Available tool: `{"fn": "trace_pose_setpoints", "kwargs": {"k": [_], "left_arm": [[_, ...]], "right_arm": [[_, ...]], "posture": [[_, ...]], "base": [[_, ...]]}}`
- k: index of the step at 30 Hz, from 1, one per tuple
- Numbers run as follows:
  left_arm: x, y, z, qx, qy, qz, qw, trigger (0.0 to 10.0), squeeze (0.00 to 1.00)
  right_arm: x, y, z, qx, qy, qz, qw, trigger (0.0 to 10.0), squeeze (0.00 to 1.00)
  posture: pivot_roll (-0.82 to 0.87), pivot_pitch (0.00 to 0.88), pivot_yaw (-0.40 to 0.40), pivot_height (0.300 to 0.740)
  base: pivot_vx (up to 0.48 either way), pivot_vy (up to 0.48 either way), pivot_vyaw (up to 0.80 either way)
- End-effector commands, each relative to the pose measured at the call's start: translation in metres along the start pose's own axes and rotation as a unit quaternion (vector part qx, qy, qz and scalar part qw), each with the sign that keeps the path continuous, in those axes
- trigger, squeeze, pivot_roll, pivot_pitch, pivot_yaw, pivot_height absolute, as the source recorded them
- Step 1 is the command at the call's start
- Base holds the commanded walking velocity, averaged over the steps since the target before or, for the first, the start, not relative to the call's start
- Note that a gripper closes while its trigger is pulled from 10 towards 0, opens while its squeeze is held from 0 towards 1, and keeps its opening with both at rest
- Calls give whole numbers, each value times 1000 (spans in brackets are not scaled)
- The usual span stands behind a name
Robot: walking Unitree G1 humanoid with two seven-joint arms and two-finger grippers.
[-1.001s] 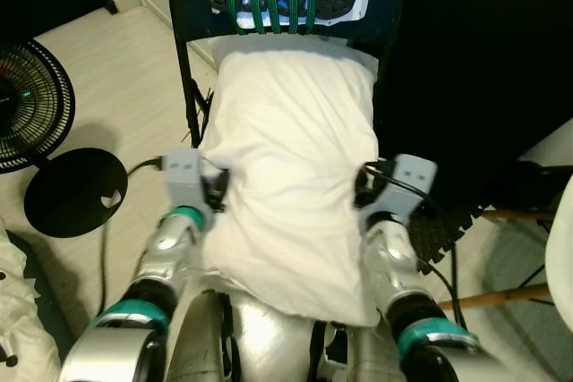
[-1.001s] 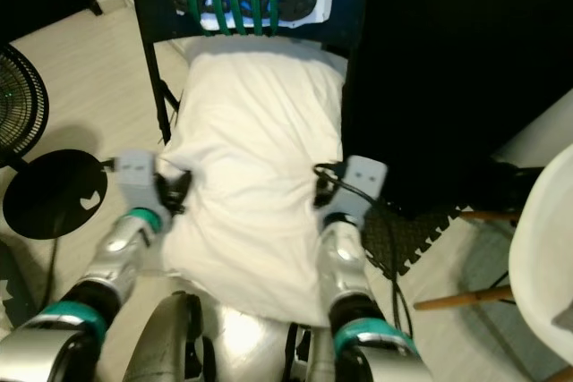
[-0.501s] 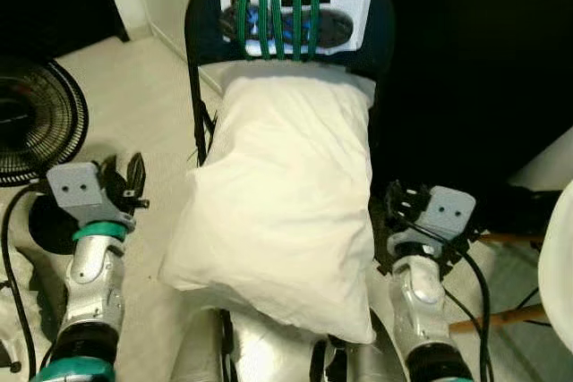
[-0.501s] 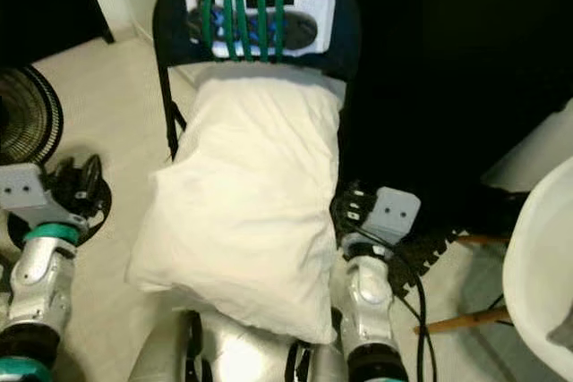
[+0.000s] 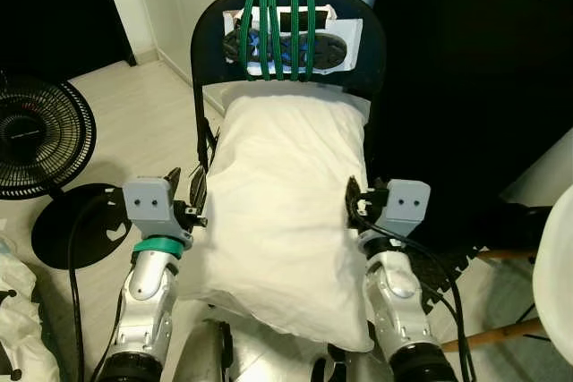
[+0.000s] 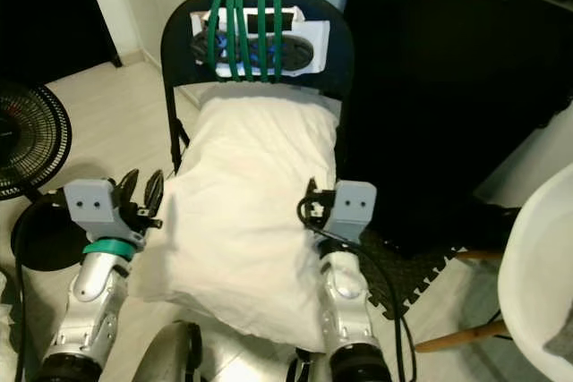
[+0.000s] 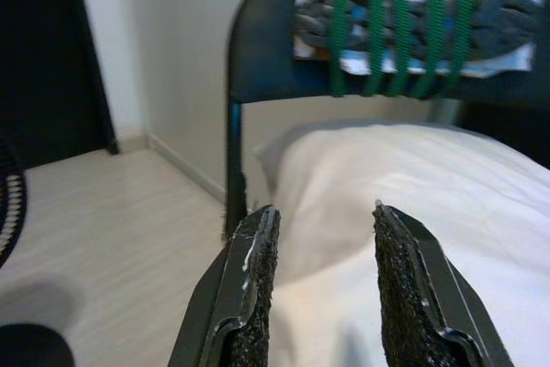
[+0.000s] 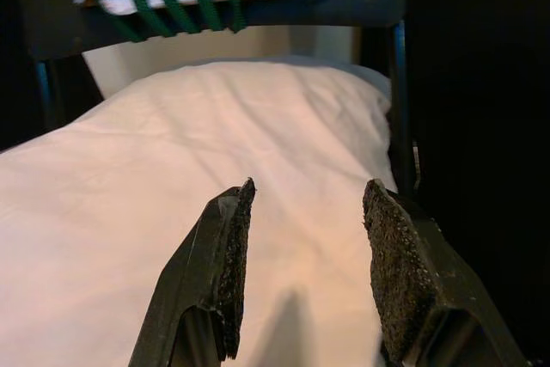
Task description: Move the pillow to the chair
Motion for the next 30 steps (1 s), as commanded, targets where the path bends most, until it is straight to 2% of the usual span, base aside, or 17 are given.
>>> {"fn": "trace_pose_setpoints", "kwargs": {"k": [1,3,9,20,30], "left_arm": [[-4,6,-13,32,-10,-9,999,10000,0],[-9,13,-20,53,-13,-22,998,10000,0],[-14,24,-21,65,-21,-21,997,10000,0],[-23,24,-18,72,-7,-5,997,10000,0],[-21,25,-18,82,-4,-4,997,10000,0]], "right_arm": [[0,5,-9,18,-2,1,1000,10000,0],[-1,8,-16,37,9,-1,999,10000,0],[-8,16,-27,62,15,-14,998,10000,0],[-5,19,-31,80,18,2,997,10000,0],[-2,18,-33,89,12,2,996,10000,0]], "posture": [[114,0,6,632],[113,0,10,642],[114,0,12,662],[119,0,-23,702],[122,0,-23,737]], "base": [[0,0,0],[0,0,0],[0,0,0],[0,0,0],[0,0,0]]}}
Point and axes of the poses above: a point about 5 cm out from each wrist's last joint towards the gripper, its own y axis pointing back from the gripper into the wrist, its own z axis along the axis of the wrist's last joint, x = y × z, the point moved 5 cm from there along -y, pointing out of the wrist towards the gripper, and after that the axes turned 6 degrees about -y, right-handed, at the moved point
